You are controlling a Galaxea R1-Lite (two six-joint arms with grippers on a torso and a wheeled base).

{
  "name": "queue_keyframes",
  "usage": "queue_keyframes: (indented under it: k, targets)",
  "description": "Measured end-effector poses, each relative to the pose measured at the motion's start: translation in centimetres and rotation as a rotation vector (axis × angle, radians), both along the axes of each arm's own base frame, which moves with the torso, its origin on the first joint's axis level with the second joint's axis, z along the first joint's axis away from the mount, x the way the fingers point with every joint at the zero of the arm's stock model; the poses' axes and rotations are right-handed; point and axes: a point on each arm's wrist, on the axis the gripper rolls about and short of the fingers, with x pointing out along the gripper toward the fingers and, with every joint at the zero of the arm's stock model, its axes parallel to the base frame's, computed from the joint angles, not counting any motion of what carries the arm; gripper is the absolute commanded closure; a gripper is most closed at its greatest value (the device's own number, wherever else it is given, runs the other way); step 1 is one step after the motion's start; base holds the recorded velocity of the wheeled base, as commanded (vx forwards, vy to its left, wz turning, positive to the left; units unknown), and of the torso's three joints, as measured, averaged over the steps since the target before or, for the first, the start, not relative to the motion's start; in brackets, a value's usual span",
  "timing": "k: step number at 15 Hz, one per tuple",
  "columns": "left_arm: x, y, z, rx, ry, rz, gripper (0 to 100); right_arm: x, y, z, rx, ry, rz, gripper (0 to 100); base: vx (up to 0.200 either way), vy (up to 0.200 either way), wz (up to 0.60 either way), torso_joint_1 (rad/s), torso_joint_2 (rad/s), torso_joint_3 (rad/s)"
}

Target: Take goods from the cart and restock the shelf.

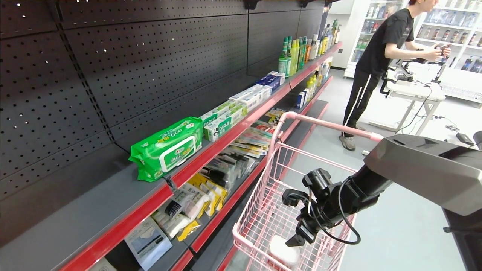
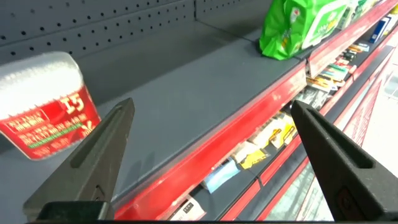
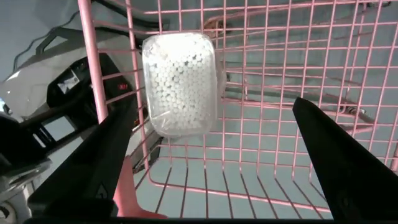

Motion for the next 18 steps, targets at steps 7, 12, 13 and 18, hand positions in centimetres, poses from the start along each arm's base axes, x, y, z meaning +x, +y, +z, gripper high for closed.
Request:
queue_keyframes:
  k: [7,12,13,18]
  targets:
    - [0.01,0.0,-0.02,0.0,0.001,0.0,0,-0.09,0.89,-0.35,-0.006,-0.005,0.037,0,0.0,0.0,0.0,-0.084,0.2,0.121]
    - [0.01,0.0,-0.03,0.0,0.002,0.0,0,-0.21,0.89,-0.43,-0.008,-0.01,0.066,0,0.0,0.0,0.0,-0.093,0.24,0.137]
    - [0.01,0.0,-0.03,0.0,0.001,0.0,0,-0.23,0.93,-0.43,-0.008,-0.011,0.07,0,0.0,0.0,0.0,0.0,0.0,0.0]
    - [0.01,0.0,-0.03,0.0,0.001,-0.001,0,-0.37,1.0,-0.24,0.012,-0.009,0.087,0,0.0,0.0,0.0,0.0,0.0,0.0]
